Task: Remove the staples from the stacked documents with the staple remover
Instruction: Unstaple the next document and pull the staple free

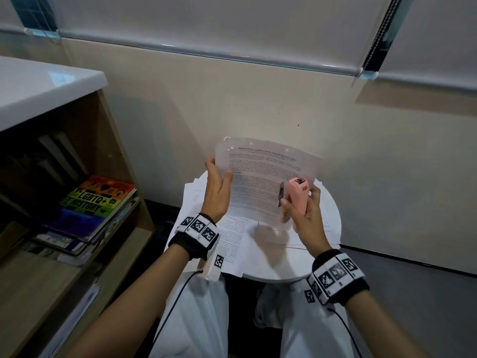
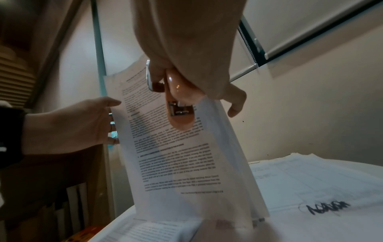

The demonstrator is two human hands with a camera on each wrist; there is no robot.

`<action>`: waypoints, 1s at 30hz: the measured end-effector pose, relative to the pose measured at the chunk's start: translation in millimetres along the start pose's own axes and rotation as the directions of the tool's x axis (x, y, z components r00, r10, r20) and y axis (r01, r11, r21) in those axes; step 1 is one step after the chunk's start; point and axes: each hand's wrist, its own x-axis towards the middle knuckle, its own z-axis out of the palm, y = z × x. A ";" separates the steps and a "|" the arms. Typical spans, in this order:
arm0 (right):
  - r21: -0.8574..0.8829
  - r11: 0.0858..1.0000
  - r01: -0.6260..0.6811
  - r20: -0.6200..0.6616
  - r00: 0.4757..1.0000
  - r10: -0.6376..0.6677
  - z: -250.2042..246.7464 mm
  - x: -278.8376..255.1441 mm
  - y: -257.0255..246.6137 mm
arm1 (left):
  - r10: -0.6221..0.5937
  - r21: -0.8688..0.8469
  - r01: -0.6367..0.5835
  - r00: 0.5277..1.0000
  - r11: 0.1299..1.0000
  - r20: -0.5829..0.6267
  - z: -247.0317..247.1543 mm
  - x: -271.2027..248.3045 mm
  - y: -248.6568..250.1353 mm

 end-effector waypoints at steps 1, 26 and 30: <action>-0.006 1.000 -0.011 0.000 1.000 0.011 -1.2 2.6 1.3 | -0.022 0.000 0.022 1.000 1.000 -0.003 -0.2 2.5 -0.5; -0.014 1.000 -0.015 0.041 0.999 0.016 -20.5 63.4 -36.1 | 0.013 -0.018 -0.013 1.000 1.000 0.009 -10.9 18.0 -1.4; -0.073 0.995 -0.070 0.180 0.980 0.083 -12.1 59.0 -29.6 | 0.030 -0.017 -0.029 0.999 0.999 0.030 -14.1 20.0 1.1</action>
